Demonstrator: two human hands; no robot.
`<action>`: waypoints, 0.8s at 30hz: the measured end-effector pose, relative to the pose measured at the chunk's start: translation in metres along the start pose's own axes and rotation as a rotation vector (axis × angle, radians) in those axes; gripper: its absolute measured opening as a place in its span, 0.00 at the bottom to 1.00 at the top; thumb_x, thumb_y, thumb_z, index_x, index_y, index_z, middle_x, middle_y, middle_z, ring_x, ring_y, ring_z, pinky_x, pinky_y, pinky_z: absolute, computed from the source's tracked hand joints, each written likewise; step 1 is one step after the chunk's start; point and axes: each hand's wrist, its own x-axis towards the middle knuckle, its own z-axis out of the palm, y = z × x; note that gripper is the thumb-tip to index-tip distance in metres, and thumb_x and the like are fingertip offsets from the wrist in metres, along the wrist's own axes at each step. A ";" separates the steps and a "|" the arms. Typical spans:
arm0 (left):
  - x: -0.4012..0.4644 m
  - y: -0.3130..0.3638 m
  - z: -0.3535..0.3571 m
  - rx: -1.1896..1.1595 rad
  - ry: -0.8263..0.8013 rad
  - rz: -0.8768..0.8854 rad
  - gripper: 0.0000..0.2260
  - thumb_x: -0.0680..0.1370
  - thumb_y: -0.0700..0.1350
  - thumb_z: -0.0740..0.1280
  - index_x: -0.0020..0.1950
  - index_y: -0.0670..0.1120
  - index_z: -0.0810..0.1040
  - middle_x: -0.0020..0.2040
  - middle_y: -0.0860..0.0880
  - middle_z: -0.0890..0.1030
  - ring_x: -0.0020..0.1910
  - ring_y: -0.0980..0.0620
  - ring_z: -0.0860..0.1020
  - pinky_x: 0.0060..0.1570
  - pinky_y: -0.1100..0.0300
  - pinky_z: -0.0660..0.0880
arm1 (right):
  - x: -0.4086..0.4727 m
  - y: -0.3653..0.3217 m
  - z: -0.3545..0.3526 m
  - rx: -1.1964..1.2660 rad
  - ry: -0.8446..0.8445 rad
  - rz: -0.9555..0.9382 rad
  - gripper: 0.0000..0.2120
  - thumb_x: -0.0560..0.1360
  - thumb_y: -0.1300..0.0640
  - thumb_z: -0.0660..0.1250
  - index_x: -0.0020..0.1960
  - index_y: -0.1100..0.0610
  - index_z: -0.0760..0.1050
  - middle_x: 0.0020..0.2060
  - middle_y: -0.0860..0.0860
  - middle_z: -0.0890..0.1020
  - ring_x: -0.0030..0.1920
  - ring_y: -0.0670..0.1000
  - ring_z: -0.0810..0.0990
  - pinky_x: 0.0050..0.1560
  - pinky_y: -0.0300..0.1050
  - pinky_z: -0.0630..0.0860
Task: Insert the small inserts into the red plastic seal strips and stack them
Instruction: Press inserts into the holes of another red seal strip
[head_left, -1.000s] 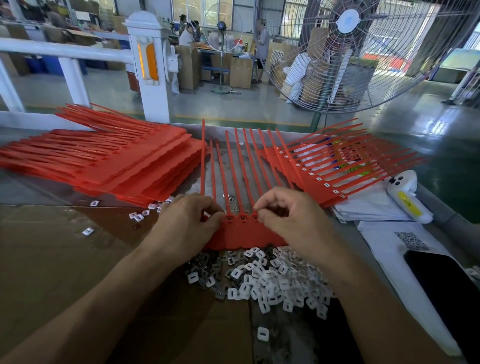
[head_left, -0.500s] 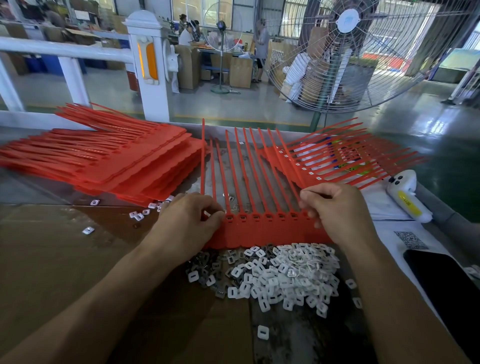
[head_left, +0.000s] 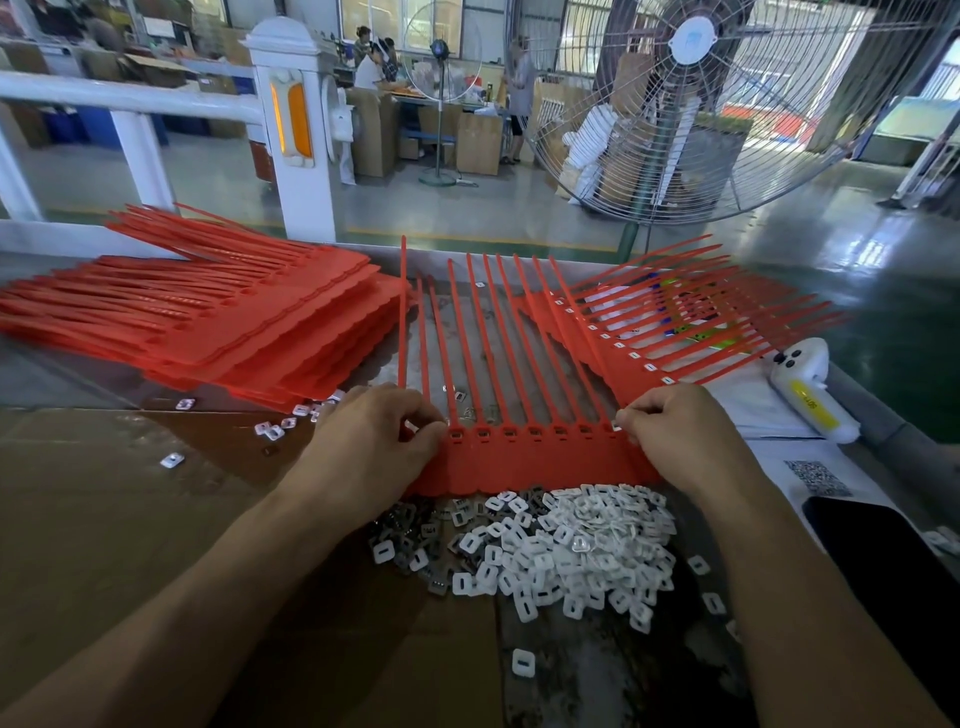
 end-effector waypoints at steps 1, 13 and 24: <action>0.000 0.000 0.000 -0.001 -0.001 0.000 0.05 0.80 0.56 0.66 0.49 0.60 0.82 0.49 0.64 0.79 0.53 0.59 0.77 0.63 0.44 0.74 | 0.000 0.000 0.001 -0.013 -0.001 -0.006 0.08 0.80 0.55 0.70 0.43 0.53 0.84 0.37 0.49 0.84 0.41 0.49 0.81 0.38 0.44 0.70; 0.001 -0.002 0.001 0.002 0.013 0.009 0.07 0.80 0.55 0.68 0.51 0.56 0.84 0.49 0.62 0.80 0.53 0.56 0.77 0.63 0.43 0.74 | 0.001 -0.003 0.007 -0.081 0.046 0.030 0.07 0.77 0.50 0.74 0.47 0.53 0.86 0.41 0.47 0.84 0.45 0.49 0.81 0.49 0.50 0.78; 0.001 -0.001 0.001 0.008 0.020 0.007 0.07 0.80 0.54 0.68 0.51 0.56 0.84 0.50 0.61 0.80 0.54 0.55 0.77 0.63 0.45 0.73 | 0.001 0.000 0.007 -0.012 0.077 0.021 0.06 0.78 0.51 0.72 0.43 0.49 0.83 0.41 0.46 0.84 0.47 0.51 0.82 0.51 0.52 0.79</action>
